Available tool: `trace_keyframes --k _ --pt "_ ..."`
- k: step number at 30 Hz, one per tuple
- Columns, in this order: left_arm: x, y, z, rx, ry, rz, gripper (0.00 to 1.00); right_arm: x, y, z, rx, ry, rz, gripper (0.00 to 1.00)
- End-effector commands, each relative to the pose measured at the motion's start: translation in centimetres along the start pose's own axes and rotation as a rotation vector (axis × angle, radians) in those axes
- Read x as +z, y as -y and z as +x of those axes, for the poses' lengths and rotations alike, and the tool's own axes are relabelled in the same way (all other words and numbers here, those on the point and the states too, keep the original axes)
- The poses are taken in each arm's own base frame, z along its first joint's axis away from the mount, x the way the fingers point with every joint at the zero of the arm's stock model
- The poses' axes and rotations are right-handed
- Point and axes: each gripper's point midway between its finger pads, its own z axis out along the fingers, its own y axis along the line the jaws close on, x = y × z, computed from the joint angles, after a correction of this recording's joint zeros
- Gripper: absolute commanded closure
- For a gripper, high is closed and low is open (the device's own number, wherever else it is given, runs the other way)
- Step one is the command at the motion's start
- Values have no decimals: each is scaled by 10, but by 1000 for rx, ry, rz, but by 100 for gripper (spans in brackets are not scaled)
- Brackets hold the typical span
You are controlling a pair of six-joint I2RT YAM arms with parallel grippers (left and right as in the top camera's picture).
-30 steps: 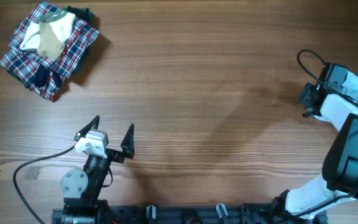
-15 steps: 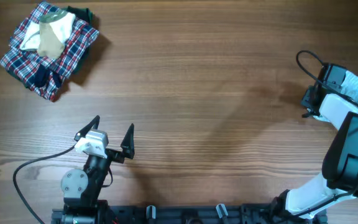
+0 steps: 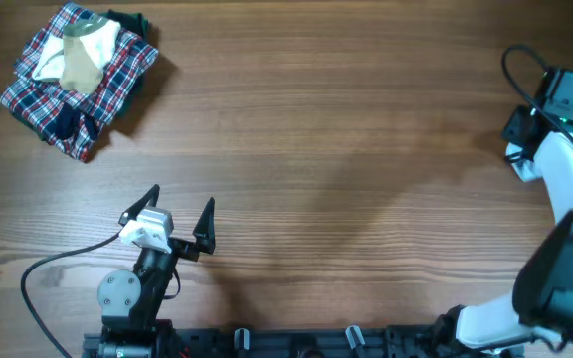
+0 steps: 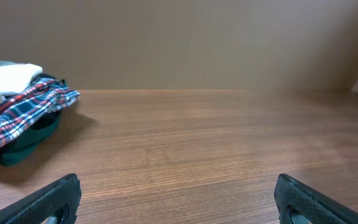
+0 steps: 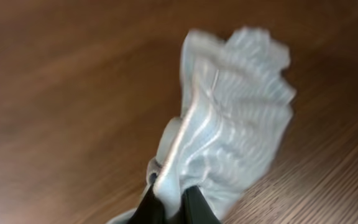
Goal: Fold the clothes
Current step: 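Grasp the light-blue striped garment with the right gripper, then lift and drag the garment leftward to the table center, lay it down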
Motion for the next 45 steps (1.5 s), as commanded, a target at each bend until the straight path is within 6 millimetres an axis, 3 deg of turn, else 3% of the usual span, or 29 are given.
trace_keyframes --k 1,5,13,19,22,26,36,43,45 --pt "0 -3 2 -14 1 -13 0 -40 -7 -34 48 112 -100 93" --pt "0 -3 2 -13 1 -13 0 -59 -11 -41 55 145 -160 90" --pt "0 -3 2 -13 1 -13 0 -60 -22 -35 40 119 -221 81" --pt "0 -3 2 -14 1 -13 0 -60 -23 -35 40 118 -228 94" --pt "0 -3 2 -13 1 -13 0 -60 -24 -34 41 116 -229 94" --pt "0 -3 2 -14 1 -13 0 -71 -49 -36 30 118 -385 96" --pt "0 -3 2 -13 1 -13 0 -145 -105 -43 -53 228 -583 96" --pt "0 -3 2 -13 1 -13 0 -216 -183 -28 -131 237 -845 96" --pt "0 -3 2 -13 1 -13 0 -246 -212 -21 -167 255 -949 96"
